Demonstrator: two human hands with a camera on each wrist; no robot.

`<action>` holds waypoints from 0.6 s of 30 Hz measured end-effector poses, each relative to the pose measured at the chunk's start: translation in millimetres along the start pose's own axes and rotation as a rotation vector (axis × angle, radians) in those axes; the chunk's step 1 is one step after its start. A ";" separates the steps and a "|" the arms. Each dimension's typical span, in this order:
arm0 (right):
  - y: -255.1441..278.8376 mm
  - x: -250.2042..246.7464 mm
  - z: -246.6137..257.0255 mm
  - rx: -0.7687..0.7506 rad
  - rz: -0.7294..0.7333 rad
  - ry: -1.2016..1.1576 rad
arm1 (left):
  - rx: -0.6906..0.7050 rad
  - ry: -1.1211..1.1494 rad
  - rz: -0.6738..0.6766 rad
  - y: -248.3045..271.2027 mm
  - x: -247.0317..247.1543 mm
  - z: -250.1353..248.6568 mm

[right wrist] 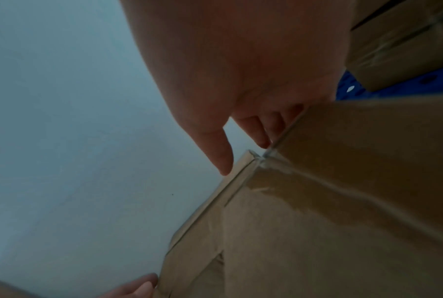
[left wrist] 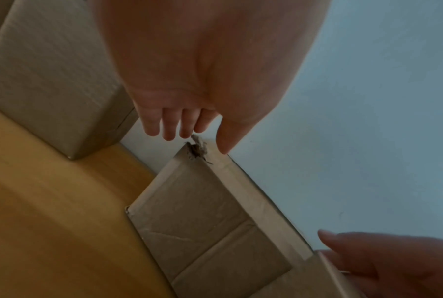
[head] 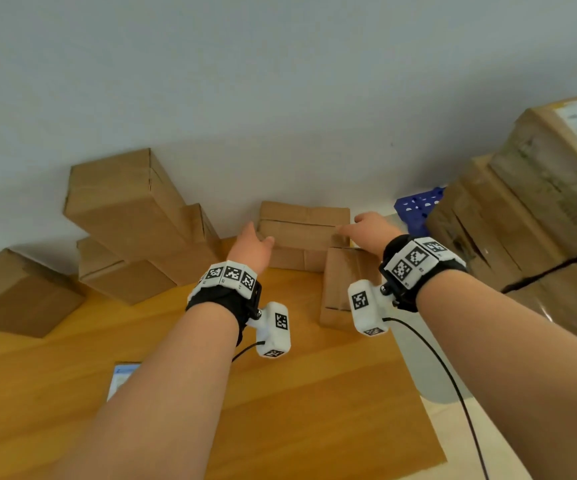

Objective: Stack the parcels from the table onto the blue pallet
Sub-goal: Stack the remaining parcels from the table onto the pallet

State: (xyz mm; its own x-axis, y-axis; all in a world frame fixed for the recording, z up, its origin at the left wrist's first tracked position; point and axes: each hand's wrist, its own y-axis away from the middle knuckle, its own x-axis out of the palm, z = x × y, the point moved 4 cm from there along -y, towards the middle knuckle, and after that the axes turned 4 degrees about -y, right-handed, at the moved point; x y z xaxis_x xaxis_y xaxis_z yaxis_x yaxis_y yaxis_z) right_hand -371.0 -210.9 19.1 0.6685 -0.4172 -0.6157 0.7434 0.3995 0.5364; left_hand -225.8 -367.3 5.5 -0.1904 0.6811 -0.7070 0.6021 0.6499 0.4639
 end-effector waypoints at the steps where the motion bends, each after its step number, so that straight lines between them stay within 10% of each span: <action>1: -5.7 2.3 -1.1 0.000 0.025 -0.003 | 0.002 0.013 0.006 -1.4 1.1 -1.8; 18: 39.4 -19.2 18.0 -0.216 -0.148 -0.498 | 0.042 0.490 -0.197 45.4 -36.7 -4.9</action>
State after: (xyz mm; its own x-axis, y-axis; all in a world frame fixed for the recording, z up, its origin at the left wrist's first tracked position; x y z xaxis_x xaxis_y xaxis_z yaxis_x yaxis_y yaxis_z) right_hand -354.2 -201.9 62.5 0.5258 -0.7957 -0.3006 0.8439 0.4435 0.3019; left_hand -195.3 -361.2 55.1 -0.6370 0.6315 -0.4420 0.5469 0.7744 0.3181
